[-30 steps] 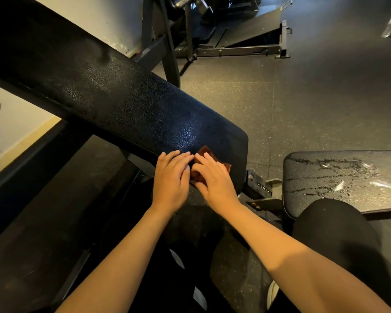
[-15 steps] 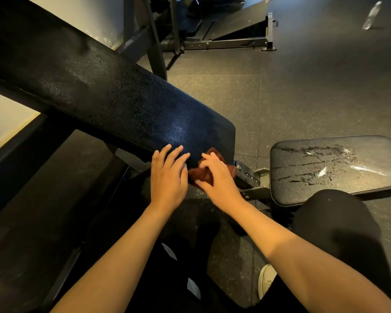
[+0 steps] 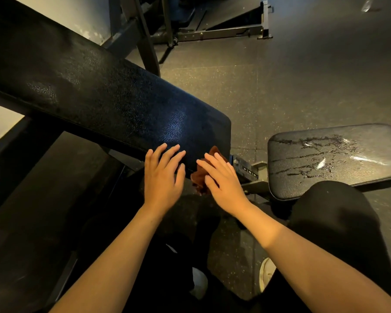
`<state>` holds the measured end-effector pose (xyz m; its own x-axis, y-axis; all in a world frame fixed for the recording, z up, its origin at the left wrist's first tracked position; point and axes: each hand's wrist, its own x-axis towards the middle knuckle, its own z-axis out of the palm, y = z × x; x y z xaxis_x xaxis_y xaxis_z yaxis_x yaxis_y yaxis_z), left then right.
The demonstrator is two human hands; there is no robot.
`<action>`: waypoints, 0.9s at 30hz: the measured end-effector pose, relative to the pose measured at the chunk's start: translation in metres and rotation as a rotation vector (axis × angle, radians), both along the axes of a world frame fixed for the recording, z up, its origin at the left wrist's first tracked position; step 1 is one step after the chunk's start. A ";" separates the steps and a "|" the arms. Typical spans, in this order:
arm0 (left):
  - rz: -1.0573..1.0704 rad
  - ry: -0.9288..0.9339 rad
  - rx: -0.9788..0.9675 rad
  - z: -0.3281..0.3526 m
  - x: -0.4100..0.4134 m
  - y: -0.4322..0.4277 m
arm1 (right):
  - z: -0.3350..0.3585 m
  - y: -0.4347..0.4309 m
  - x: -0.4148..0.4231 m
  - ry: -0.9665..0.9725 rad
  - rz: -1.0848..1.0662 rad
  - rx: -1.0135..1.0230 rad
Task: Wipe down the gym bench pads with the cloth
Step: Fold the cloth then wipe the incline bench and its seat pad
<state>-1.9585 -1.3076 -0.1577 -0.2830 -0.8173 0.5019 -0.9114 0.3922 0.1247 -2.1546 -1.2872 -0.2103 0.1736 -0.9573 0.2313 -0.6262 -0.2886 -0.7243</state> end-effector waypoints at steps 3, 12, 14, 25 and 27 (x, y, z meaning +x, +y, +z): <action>0.005 0.000 -0.026 -0.003 -0.001 0.000 | -0.002 0.002 0.003 -0.055 -0.037 -0.006; 0.002 0.110 -0.015 0.005 -0.003 -0.003 | 0.016 -0.020 0.041 0.187 -0.061 -0.141; 0.001 0.046 -0.012 0.004 -0.008 -0.003 | 0.009 -0.018 0.031 0.187 -0.037 -0.147; 0.018 -0.115 0.024 -0.008 -0.029 -0.002 | -0.021 0.009 0.001 -0.134 -0.089 -0.002; 0.028 -0.115 0.032 -0.008 -0.030 -0.003 | -0.014 0.011 0.000 -0.259 -0.131 0.038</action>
